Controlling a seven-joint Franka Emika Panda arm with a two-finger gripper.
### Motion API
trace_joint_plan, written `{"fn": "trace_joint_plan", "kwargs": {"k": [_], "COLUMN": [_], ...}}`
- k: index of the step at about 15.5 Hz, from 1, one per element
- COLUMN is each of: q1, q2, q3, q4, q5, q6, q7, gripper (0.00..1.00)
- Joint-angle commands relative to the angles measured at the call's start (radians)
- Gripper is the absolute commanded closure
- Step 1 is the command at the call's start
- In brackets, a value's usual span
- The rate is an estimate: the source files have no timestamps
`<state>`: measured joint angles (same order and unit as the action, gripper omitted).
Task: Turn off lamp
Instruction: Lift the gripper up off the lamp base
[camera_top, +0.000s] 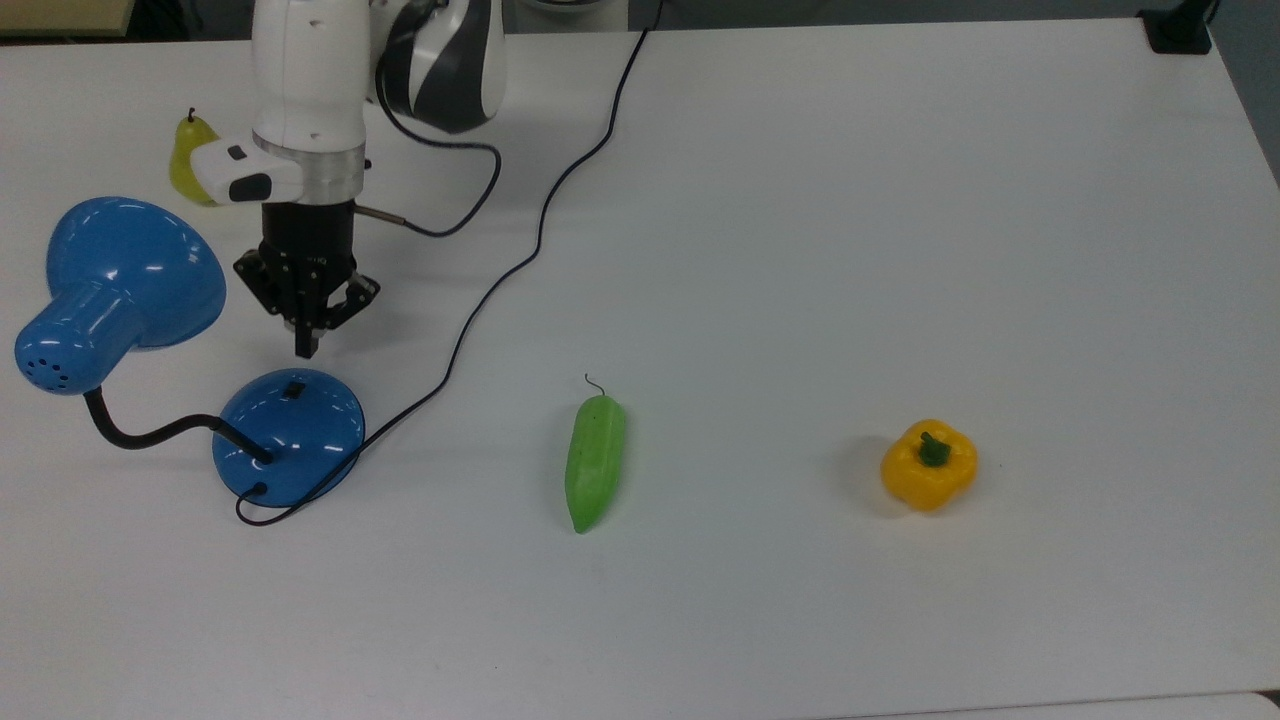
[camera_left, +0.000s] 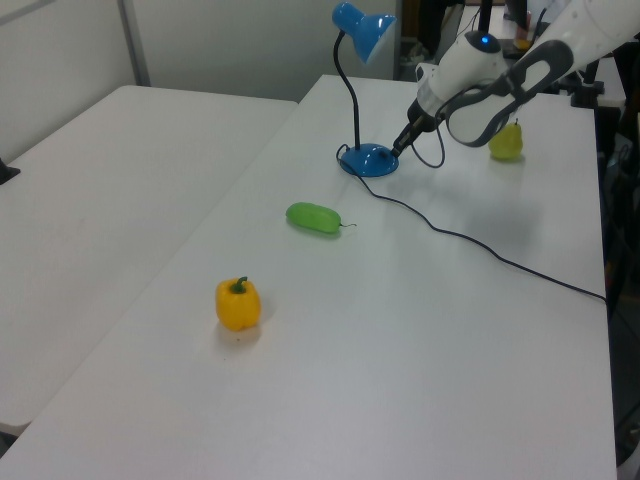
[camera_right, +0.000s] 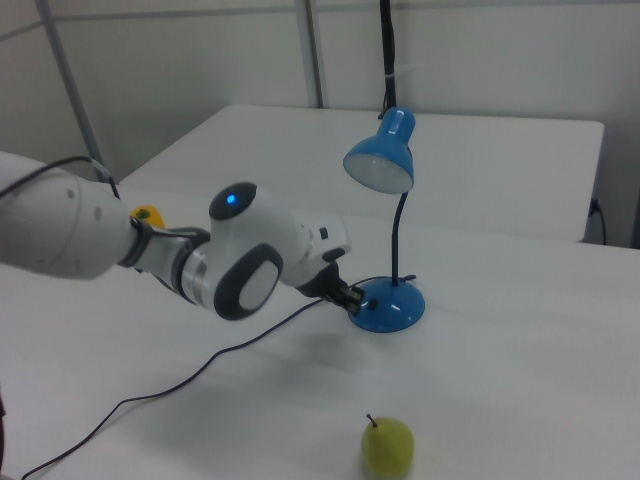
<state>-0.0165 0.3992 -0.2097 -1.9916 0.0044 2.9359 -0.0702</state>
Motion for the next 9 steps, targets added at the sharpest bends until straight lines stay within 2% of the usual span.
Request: {"fn": "trace_joint_plan", "kwargs": {"k": [1, 2, 4, 5, 6, 7, 9], "q1": [0.036, 0.047, 0.067, 0.069, 0.069, 0.07, 0.078], "q2": [-0.18, -0.218, -0.269, -0.299, -0.33, -0.361, -0.407], "q3": [-0.005, -0.005, -0.005, -0.005, -0.005, -0.003, 0.0], "q4": [-0.059, -0.058, -0.058, -0.055, -0.044, -0.038, 0.0], "q5": [-0.011, -0.011, -0.011, -0.011, -0.011, -0.011, -0.007], "q6": [-0.297, -0.42, -0.548, -0.607, -0.671, -0.74, -0.878], "q7": [-0.04, -0.055, -0.054, -0.053, -0.046, -0.045, -0.039], "gripper": [0.89, 0.73, 0.47, 0.31, 0.1, 0.0, 0.0]}}
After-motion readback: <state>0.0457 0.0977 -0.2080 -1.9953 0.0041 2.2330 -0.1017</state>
